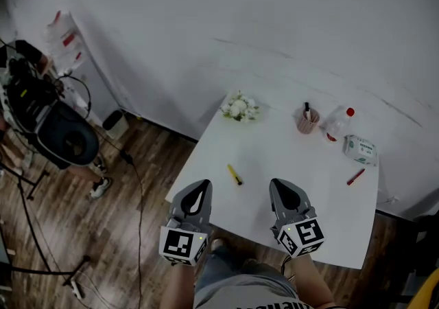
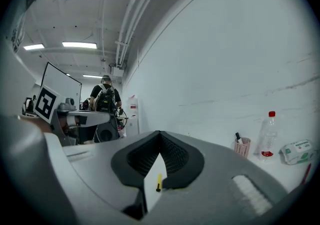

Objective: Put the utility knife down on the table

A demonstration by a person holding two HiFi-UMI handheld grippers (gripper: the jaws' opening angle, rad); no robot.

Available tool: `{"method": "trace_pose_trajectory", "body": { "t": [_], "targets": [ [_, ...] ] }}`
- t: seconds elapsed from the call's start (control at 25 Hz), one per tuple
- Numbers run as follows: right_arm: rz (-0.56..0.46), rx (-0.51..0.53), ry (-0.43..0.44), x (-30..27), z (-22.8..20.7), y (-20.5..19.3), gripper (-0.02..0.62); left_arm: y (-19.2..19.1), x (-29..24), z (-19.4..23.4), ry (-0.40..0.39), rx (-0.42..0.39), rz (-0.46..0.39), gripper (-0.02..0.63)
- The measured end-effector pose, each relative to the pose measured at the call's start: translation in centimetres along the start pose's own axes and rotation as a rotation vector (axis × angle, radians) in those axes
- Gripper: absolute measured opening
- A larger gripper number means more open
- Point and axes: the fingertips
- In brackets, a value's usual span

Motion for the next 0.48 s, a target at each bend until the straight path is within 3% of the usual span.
{"method": "trace_pose_trajectory", "body": {
  "t": [0.48],
  "targets": [
    [-0.049, 0.026, 0.01, 2.5, 0.3, 0.6, 0.002, 0.5, 0.7, -1.8, 0.006, -0.013, -0.019, 0.009]
  ]
}}
Point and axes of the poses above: the fingertips, and each gripper's own axes: x backward along the fingers, z to its left, y out of its top, and after that the axes turned 15 degrees about z, right-handed
